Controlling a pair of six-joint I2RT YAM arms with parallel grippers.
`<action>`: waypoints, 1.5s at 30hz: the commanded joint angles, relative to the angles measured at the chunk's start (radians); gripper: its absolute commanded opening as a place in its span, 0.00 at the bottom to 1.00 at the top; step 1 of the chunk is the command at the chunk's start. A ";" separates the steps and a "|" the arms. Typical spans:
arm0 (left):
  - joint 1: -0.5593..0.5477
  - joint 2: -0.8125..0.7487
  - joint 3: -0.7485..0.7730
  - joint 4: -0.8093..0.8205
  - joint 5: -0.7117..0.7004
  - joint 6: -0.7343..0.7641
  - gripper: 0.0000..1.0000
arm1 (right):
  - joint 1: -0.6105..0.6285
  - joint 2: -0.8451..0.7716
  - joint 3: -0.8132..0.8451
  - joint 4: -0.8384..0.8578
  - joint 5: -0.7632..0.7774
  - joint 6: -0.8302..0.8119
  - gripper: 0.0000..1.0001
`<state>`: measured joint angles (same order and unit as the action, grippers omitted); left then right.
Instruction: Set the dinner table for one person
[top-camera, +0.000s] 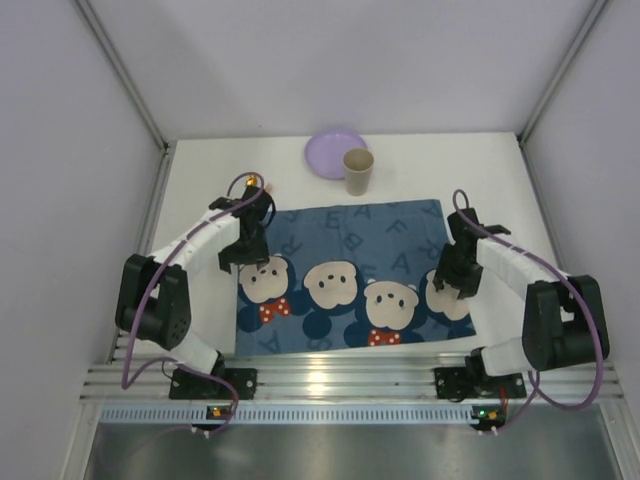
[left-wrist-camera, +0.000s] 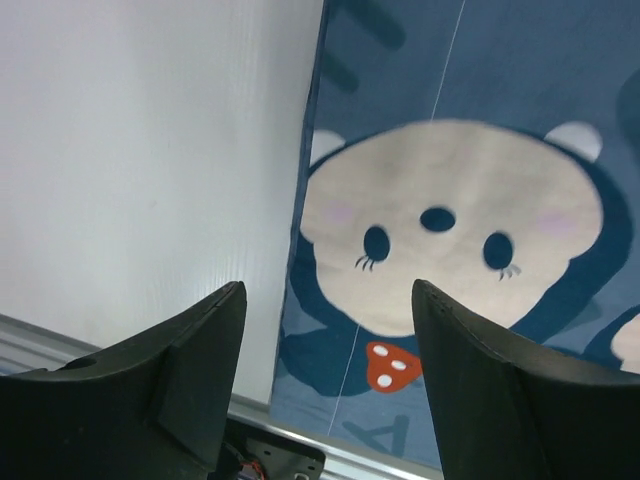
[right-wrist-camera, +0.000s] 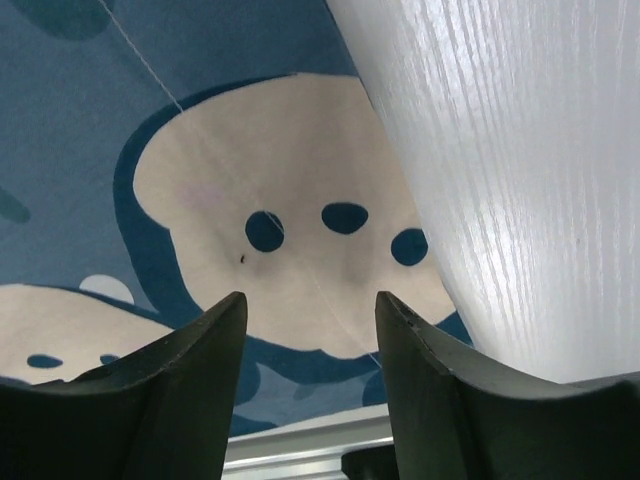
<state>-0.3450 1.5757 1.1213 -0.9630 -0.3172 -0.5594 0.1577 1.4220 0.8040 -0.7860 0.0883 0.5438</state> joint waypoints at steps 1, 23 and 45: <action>0.024 0.049 0.104 0.012 -0.048 0.053 0.73 | -0.006 -0.063 -0.008 -0.062 -0.036 0.013 0.55; 0.274 0.716 0.889 0.136 0.113 0.231 0.64 | 0.008 -0.204 0.093 -0.219 -0.093 -0.015 0.53; 0.302 0.920 0.923 0.182 0.122 0.259 0.00 | 0.006 -0.109 0.118 -0.209 -0.053 -0.024 0.51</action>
<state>-0.0708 2.4138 2.0815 -0.7620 -0.2165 -0.3008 0.1616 1.3159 0.8803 -0.9905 0.0143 0.5385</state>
